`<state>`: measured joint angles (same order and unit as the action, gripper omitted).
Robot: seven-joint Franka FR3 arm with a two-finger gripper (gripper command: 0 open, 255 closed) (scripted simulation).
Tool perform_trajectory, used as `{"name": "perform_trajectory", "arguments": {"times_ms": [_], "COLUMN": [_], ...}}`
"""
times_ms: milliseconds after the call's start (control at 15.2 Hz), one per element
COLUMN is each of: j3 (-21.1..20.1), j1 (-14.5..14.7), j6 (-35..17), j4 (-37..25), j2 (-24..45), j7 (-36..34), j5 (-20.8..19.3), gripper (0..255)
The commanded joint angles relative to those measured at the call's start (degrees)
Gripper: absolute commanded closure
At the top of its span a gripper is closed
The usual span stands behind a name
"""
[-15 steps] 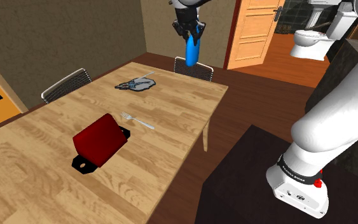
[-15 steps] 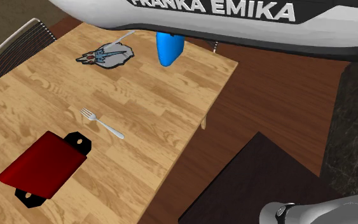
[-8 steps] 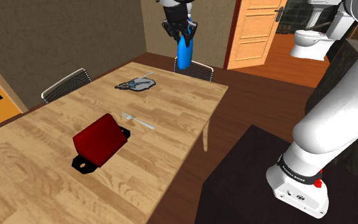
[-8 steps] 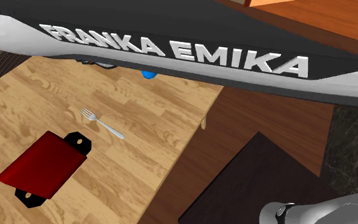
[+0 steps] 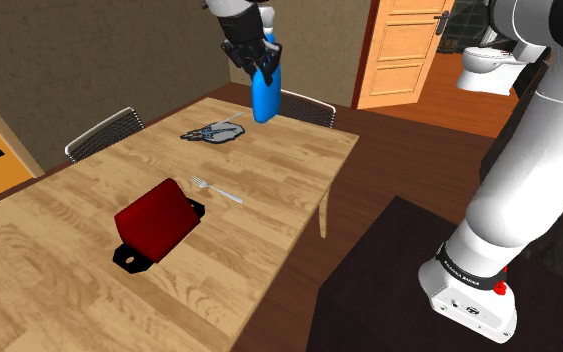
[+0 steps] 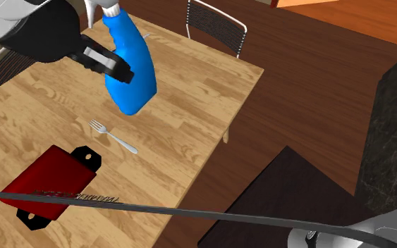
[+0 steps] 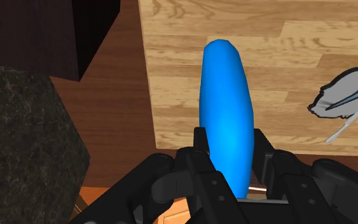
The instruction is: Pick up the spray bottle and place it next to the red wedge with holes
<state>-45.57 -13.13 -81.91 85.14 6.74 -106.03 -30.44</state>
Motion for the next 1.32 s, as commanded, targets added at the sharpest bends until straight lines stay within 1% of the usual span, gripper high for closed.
{"name": "perform_trajectory", "arguments": {"times_ms": [0,132,264,396,528,594,924,1254], "j3": [-1.44,-2.49,-3.04,-3.08,-2.67,-2.43,-3.1,-3.52], "j1": [3.01,6.56,10.77,15.62,21.07,22.94,19.73,17.38], "j6": [2.81,5.78,8.89,12.13,15.5,16.6,11.93,7.72], "j4": [-3.11,-6.85,-11.13,-16.06,-21.86,-23.91,-16.97,-11.24], "j2": [3.11,6.59,10.33,14.27,18.45,19.83,17.95,16.75], "j7": [-3.42,-6.45,-9.22,-11.61,-13.49,-13.95,-15.85,-17.49], "j5": [-1.91,-4.1,-6.46,-8.97,-11.7,-12.61,-10.5,-9.17], "gripper": [255,255,255,255,255,255,255,255]}}
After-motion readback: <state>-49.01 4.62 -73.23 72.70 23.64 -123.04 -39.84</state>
